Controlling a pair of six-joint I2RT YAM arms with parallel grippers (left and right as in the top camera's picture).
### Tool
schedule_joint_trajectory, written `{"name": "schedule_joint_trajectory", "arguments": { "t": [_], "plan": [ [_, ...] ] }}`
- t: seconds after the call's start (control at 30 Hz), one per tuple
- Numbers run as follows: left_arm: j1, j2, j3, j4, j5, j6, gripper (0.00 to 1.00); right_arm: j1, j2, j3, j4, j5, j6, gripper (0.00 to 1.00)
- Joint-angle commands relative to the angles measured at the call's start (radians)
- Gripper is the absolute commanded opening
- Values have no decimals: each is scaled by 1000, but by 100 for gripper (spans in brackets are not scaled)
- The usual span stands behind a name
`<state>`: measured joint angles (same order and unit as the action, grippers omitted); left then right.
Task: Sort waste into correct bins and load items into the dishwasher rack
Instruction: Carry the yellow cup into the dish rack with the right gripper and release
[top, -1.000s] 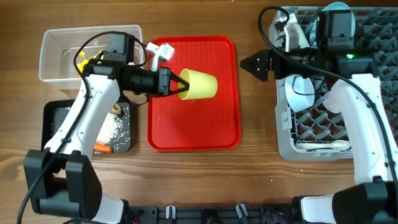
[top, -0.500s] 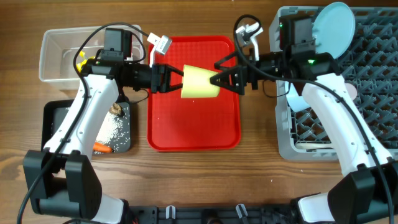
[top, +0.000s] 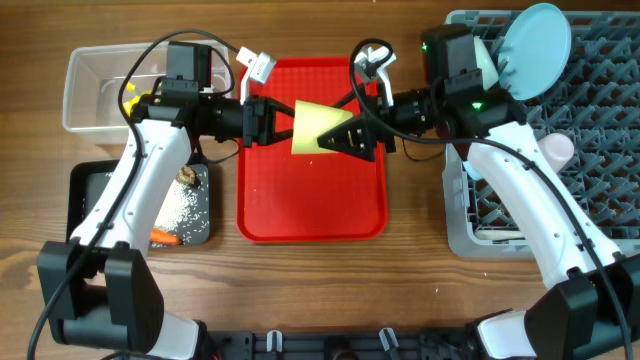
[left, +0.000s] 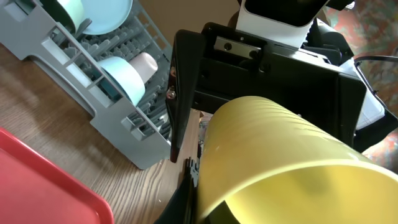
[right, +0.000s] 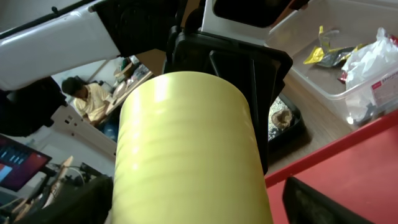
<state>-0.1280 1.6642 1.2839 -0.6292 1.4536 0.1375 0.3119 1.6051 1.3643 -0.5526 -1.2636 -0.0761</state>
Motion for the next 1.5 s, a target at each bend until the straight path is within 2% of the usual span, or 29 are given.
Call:
{"name": "schedule_joint_trajectory", "arguments": {
  "t": [0.0,0.07,0.2,0.4,0.53,0.7,0.97,1.03,1.1,1.13,1.17,1.33,1.47],
  "plan": [
    [3,-8,11,14,31,12,4,5,15,-3,5,-21,2,79],
    [3,-8,11,18,31,12,4,5,15,-3,5,-15,13,73],
    [3,-8,11,22,26,13,4,5,15,-3,6,0,27,70],
    [3,-8,11,20,-22,12,17,5,15,-3,6,69,54,67],
    [3,-8,11,20,-58,12,22,5,15,-3,6,119,55,67],
    [3,-8,11,-15,-171,12,31,-4,15,-3,5,273,99,67],
    [1,-8,11,-93,-396,12,35,-98,14,-3,-43,458,132,67],
    [1,-8,11,-94,-436,12,39,-126,14,-3,-66,486,142,66],
    [1,-8,11,-94,-492,12,51,-165,13,-3,-101,539,172,65],
    [1,-8,11,-94,-518,12,71,-184,9,-2,-122,562,187,64],
    [1,-8,11,-93,-533,13,100,-199,5,0,-140,577,190,64],
    [1,-8,11,-71,-676,13,100,-329,-33,110,-369,681,183,65],
    [1,-8,11,-43,-693,13,100,-441,-39,280,-601,825,180,65]
  ]
}}
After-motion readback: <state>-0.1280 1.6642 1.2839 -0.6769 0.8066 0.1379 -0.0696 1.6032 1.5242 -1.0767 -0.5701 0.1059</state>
